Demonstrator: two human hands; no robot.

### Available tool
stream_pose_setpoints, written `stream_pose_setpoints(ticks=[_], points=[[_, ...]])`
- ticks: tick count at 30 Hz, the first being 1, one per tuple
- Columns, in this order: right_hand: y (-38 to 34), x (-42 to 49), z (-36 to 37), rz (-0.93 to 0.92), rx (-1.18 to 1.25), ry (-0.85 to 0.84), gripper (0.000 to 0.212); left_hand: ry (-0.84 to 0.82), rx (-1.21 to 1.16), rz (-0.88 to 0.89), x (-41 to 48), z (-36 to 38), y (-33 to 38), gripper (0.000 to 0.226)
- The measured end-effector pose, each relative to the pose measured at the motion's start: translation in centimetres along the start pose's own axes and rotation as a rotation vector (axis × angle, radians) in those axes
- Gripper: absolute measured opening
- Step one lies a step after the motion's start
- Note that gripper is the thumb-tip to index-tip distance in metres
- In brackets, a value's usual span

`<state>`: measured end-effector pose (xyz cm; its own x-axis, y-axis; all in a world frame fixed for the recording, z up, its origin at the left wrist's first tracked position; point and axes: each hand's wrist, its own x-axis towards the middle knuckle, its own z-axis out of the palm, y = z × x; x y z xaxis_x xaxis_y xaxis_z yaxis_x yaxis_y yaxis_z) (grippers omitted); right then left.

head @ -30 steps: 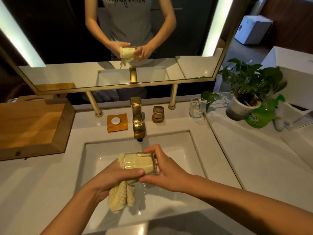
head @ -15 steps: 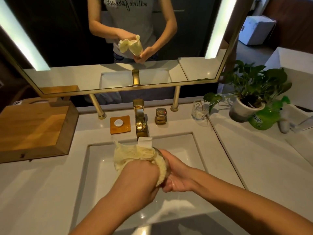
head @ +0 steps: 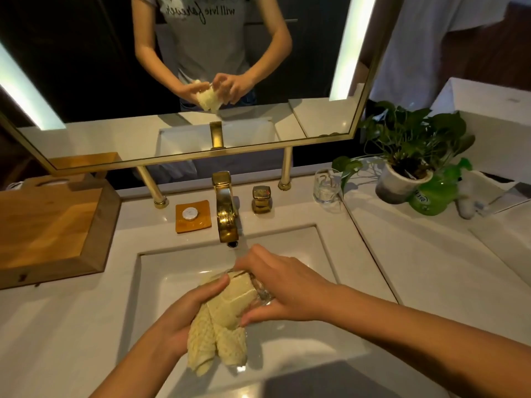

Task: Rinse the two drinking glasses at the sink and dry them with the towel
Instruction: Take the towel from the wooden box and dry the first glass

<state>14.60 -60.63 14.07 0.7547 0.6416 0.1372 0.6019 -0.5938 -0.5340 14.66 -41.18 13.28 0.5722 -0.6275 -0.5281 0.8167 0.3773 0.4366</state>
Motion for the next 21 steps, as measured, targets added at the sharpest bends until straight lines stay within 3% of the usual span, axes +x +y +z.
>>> stream_pose_setpoints(ticks=[5, 8, 11, 15, 18, 21], points=[[-0.7, 0.3, 1.0, 0.287, 0.459, 0.077, 0.06, 0.04, 0.058, 0.029, -1.7, 0.6, 1.0, 0.08], [-0.9, 1.3, 1.3, 0.475, 0.795, 0.135, 0.05, 0.126, 0.571, 0.212, -2.4, 1.9, 1.9, 0.089], [-0.8, 2.0, 1.8, 0.684, 1.092, 0.097, 0.052, 0.113, 1.031, 0.334, -2.4, 3.5, 2.1, 0.058], [0.3, 2.4, 2.3, 0.943, 1.466, -0.166, 0.062, 0.204, 1.49, 0.503, -0.9, 1.7, 1.0, 0.039], [0.6, 2.5, 1.6, 0.975, 1.457, -0.254, 0.059, 0.269, 1.436, 0.554, -0.3, 1.2, 0.1, 0.036], [0.4, 2.3, 0.3, 0.836, 1.267, -0.206, 0.059, 0.282, 1.077, 0.514, -0.4, 1.7, 0.7, 0.033]])
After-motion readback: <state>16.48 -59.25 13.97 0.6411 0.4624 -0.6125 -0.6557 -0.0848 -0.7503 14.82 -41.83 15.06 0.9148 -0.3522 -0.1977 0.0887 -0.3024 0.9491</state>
